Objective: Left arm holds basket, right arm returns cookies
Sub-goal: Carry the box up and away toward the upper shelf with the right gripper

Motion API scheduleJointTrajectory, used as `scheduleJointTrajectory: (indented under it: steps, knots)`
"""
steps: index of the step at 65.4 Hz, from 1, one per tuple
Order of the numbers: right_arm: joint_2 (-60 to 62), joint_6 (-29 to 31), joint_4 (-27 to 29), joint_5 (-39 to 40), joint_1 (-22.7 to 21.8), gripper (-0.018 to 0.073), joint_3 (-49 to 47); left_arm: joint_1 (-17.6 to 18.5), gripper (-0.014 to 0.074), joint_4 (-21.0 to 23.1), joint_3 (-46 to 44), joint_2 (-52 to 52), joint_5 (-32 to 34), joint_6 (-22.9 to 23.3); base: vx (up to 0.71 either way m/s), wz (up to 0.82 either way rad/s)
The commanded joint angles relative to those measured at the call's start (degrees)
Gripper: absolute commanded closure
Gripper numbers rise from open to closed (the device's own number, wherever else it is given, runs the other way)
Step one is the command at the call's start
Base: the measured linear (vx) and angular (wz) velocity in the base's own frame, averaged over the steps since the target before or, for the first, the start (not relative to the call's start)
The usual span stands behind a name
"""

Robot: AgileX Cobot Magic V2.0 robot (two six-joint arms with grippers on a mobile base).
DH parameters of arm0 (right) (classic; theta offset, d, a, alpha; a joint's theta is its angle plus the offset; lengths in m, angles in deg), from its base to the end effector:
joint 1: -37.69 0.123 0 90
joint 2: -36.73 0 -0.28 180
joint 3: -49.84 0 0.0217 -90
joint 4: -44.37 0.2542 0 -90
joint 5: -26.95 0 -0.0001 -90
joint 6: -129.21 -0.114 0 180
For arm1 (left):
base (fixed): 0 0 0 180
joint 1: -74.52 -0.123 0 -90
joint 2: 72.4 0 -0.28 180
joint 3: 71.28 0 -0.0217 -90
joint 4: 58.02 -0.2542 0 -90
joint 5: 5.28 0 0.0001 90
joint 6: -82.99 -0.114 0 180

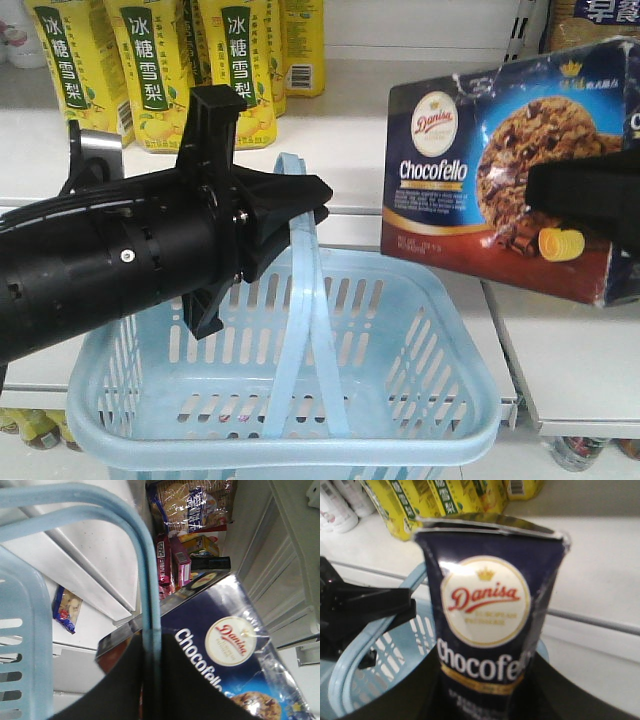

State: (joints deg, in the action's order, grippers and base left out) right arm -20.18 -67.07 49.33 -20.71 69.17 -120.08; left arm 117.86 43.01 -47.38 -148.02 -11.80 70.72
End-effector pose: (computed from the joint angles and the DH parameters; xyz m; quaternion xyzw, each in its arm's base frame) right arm 0.1464 0.0982 0.4296 -0.1040 0.8345 0.2574 0.4759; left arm 0.2071 -0.2131 0.3573 -0.2583 0.7105 -0.6143 0.2262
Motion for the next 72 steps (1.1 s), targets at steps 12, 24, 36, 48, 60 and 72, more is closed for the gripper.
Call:
scheduleJointTrajectory:
  steps: [12,24,36,48,60,72]
  knots:
    - [0.7,-2.9,-14.5,15.8,-0.1,0.0565,-1.8,-0.3,0.0599,0.9,-2.5,1.7,1.4,-1.8,0.00,0.00]
    - [-1.0,-11.1,-27.4,18.7,-0.1,0.0565,-1.8,-0.3,0.0599,0.9,-2.5,1.7,1.4,-1.8,0.00,0.00]
    - [-4.7,-15.9,-36.0,19.9,-0.1,0.0565,-1.6,-0.3,0.0599,0.9,-2.5,1.7,1.4,-1.8,0.00,0.00]
    - [-9.5,-21.5,-41.8,23.6,-0.2,0.0565,-1.6,-0.3,0.0599,0.9,-2.5,1.7,1.4,-1.8,0.00,0.00]
    - [-14.0,-29.4,-48.2,24.6,-4.1,0.0565,-1.6,-0.3,0.0599,0.9,-2.5,1.7,1.4,-1.8,0.00,0.00]
    - [-17.9,-35.7,-53.0,28.2,-7.6,0.0565,-1.6,-0.3,0.0599,0.9,-2.5,1.7,1.4,-1.8,0.00,0.00]
